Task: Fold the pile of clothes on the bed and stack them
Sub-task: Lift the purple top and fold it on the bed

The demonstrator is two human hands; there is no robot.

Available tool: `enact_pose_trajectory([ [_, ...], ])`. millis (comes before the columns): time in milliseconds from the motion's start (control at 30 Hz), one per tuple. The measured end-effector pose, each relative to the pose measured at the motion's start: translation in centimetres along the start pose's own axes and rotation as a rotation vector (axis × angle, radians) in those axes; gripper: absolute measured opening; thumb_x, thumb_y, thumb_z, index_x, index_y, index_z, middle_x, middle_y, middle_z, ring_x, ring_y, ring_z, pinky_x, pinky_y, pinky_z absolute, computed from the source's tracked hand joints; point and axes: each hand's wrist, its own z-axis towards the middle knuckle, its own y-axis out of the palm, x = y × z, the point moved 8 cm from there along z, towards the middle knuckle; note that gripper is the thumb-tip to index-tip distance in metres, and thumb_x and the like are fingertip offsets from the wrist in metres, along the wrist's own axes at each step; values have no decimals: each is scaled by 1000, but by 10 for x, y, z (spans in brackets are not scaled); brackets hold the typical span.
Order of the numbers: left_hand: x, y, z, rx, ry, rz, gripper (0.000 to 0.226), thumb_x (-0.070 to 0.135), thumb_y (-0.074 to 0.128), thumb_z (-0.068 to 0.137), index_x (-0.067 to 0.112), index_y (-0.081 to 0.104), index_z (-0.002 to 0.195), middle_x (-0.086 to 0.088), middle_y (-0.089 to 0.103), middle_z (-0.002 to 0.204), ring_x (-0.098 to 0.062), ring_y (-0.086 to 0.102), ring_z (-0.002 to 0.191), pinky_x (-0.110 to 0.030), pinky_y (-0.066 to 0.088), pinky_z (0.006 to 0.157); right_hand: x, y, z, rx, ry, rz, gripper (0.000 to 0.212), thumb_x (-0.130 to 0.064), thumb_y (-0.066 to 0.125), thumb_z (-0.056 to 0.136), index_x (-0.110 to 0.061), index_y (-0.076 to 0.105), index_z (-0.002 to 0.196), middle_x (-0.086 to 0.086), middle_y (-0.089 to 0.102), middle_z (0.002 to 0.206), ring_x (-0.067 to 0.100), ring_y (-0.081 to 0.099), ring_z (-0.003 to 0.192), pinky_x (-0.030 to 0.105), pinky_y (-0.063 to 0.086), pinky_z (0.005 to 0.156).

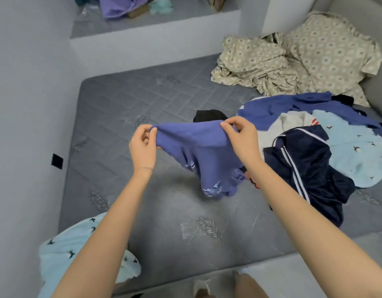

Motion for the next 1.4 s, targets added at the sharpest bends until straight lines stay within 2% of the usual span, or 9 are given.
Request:
enact_pose_trajectory([
  [167, 14, -48, 3, 128, 49, -12, 12, 11, 54, 94, 16, 56, 83, 7, 43, 64, 0, 38, 58, -17, 34, 58, -35, 20, -1, -49, -45, -10, 12, -19, 64, 90, -9, 68, 86, -9, 65, 78, -2, 56, 71, 13, 43, 70],
  [267, 20, -63, -6, 177, 52, -28, 16, 12, 54, 94, 22, 56, 81, 6, 45, 66, -3, 39, 61, -20, 35, 60, -46, 30, -8, -92, -88, -2, 11, -18, 63, 91, -10, 67, 84, -9, 61, 72, 3, 54, 68, 13, 41, 67],
  [467, 5, -77, -25, 266, -2, 1, 10, 9, 53, 94, 9, 57, 85, 9, 57, 76, 7, 51, 68, -12, 40, 70, -27, 45, -18, -187, -79, 3, 11, -21, 65, 89, -13, 67, 82, -8, 53, 61, 5, 47, 60, 15, 38, 62],
  [700, -111, -65, -63, 163, -225, 260, 13, 12, 56, 93, 5, 60, 83, -4, 53, 72, -3, 40, 61, -11, 36, 60, 73, 101, -48, -392, 110, -104, 9, -22, 65, 88, -16, 67, 81, 1, 57, 66, 8, 48, 61, 22, 41, 65],
  [900, -247, -51, -101, -4, -395, 524, 25, 30, 54, 94, 5, 58, 89, -6, 53, 75, -21, 46, 71, -27, 27, 64, 198, 174, -77, -543, 227, -252, 9, -18, 63, 92, -11, 67, 88, 3, 51, 60, 15, 48, 58, 31, 41, 66],
  [1000, -312, -54, -109, -108, -455, 769, 20, 21, 51, 97, 6, 58, 87, -10, 52, 74, -26, 49, 72, -29, 25, 64, 263, 206, -105, -661, 254, -329, 11, -21, 62, 93, -13, 69, 92, 11, 65, 75, 26, 59, 73, 34, 44, 71],
  [1133, -375, -87, -118, -58, -591, 895, 23, 21, 50, 97, 2, 60, 90, -20, 59, 81, -36, 57, 83, -37, 34, 70, 327, 213, -126, -747, 319, -332, 11, -14, 61, 93, -12, 70, 97, 4, 71, 88, 18, 64, 79, 33, 51, 77],
  [1267, -405, -62, -127, -198, -407, 930, 24, 13, 63, 84, -3, 60, 101, -29, 59, 95, -44, 56, 91, -45, 39, 80, 379, 178, -106, -575, 455, -343, 12, -4, 60, 90, -10, 69, 95, -3, 65, 84, 13, 59, 78, 16, 45, 73],
  [1400, -401, 18, -139, -467, -90, 826, 41, 38, 57, 77, 13, 63, 108, -11, 61, 105, -28, 50, 100, -34, 35, 88, 417, 152, -92, -572, 491, -407, 19, 0, 57, 89, -16, 66, 94, 2, 66, 87, 17, 61, 80, 23, 47, 81],
])
